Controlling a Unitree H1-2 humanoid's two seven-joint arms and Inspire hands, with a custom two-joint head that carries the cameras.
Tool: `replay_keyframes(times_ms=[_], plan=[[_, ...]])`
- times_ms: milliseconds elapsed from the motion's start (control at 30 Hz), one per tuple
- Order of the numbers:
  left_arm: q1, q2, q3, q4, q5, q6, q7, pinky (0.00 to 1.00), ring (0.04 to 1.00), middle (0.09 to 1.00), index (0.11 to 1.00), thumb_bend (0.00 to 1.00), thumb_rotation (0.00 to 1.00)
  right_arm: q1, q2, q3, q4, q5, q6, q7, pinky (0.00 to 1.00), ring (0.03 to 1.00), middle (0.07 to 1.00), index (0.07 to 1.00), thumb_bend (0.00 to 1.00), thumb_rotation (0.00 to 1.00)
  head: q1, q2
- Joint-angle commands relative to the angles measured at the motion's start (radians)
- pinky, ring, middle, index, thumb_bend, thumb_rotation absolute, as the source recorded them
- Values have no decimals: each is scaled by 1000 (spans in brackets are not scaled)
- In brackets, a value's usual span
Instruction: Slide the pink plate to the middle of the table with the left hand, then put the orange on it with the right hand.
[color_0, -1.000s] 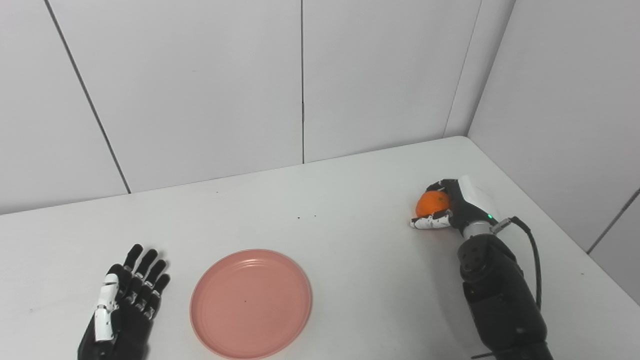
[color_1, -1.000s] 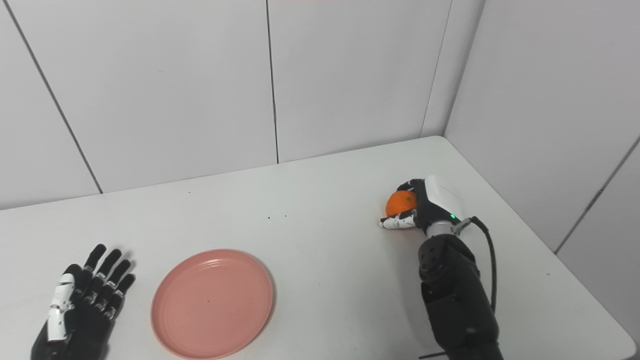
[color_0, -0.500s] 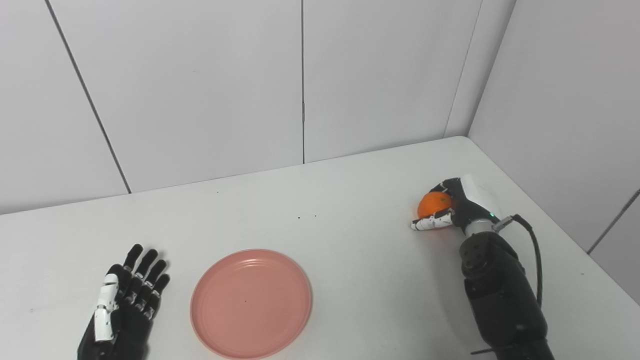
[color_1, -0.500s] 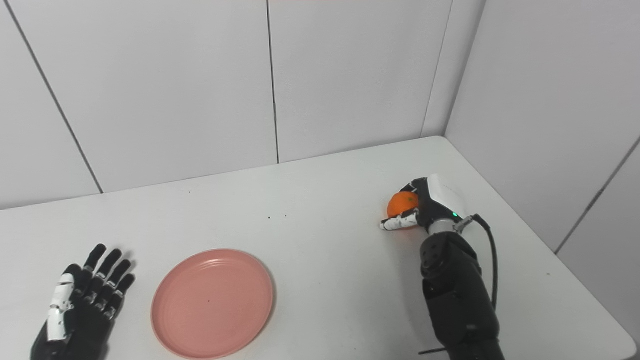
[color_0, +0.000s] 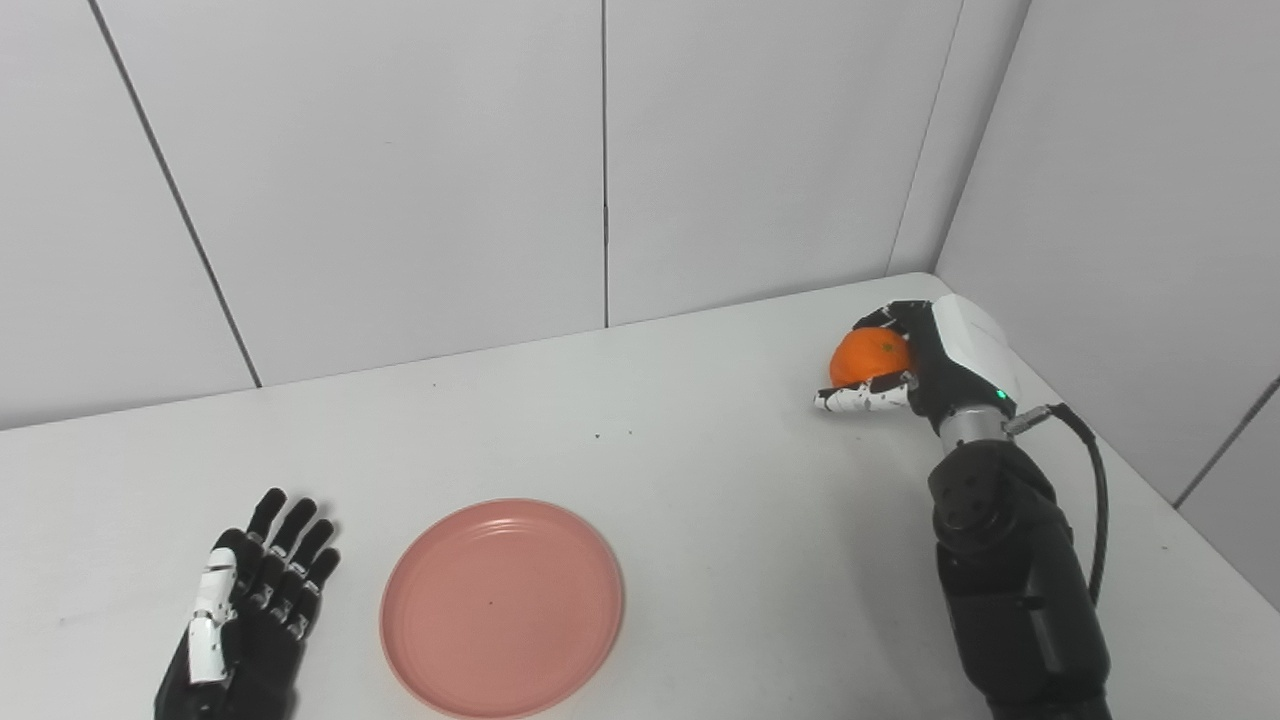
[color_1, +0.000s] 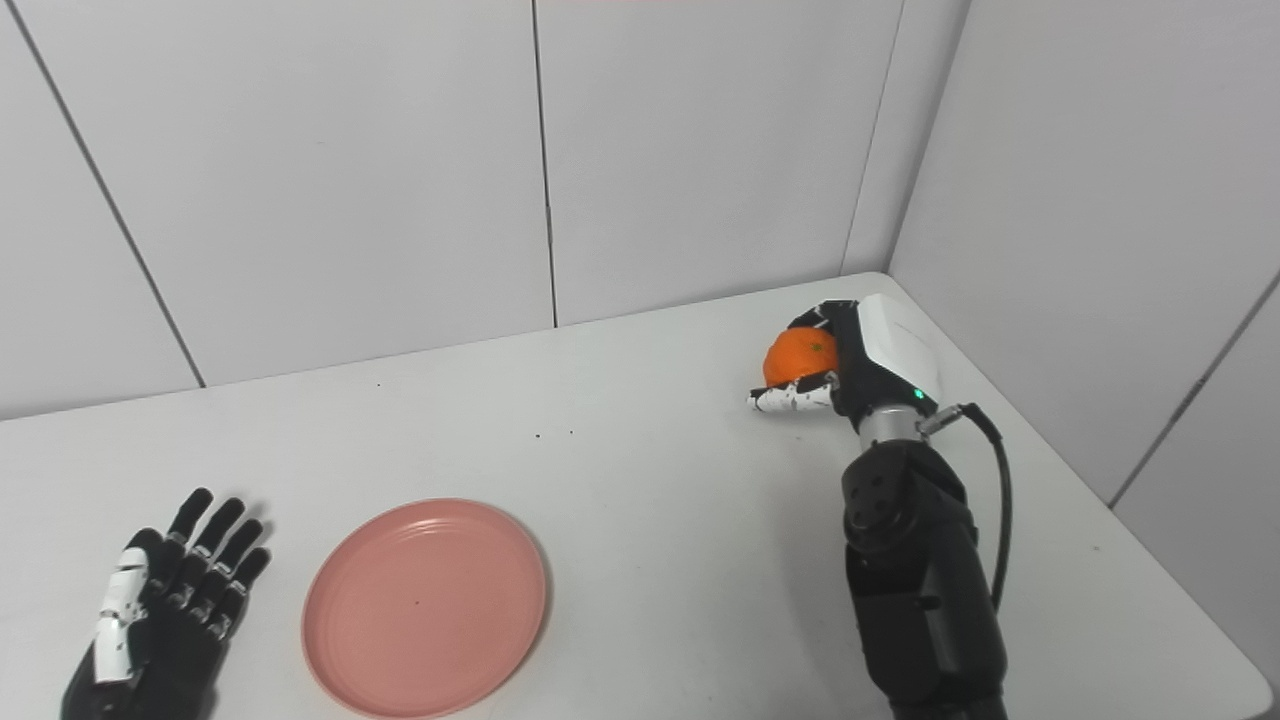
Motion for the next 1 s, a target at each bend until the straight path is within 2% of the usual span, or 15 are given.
replay_keyframes(times_ms=[0, 67, 233, 600, 767, 800, 967], plan=[[7, 6, -6, 10, 10, 3, -1, 990, 963, 964, 964, 303, 1000, -50, 3, -4, -62, -26, -5, 12, 377, 435, 450, 526, 525, 3, 17, 3], [8, 4, -9, 10, 13, -2, 0, 982, 959, 962, 958, 294, 1000, -56, 14, 1, -81, -37, -5, 20, 384, 447, 464, 511, 528, 2, 28, 5], [16, -5, -15, -9, 17, 4, 11, 976, 953, 954, 951, 297, 1000, -68, 38, 75, -148, -30, -6, 17, 413, 483, 488, 487, 530, 1, 73, 13], [31, -35, -37, 0, 46, -43, 17, 952, 932, 931, 925, 324, 1000, -88, 128, 232, -213, -71, -8, 18, 363, 446, 463, 511, 528, 0, 153, 29], [38, -58, -48, -13, 71, -43, 33, 934, 923, 927, 917, 343, 1000, -92, 154, 298, -210, -36, -24, 10, 331, 418, 446, 532, 524, 0, 249, 40], [39, -64, -50, -18, 76, -41, 38, 934, 925, 928, 916, 344, 1000, -90, 159, 314, -210, -31, -30, 9, 331, 420, 447, 533, 523, 0, 249, 40], [49, -90, -76, -39, 113, -38, 59, 931, 927, 926, 914, 365, 1000, -84, 171, 387, -209, -19, -37, 17, 349, 433, 459, 518, 527, 0, 339, 51]])
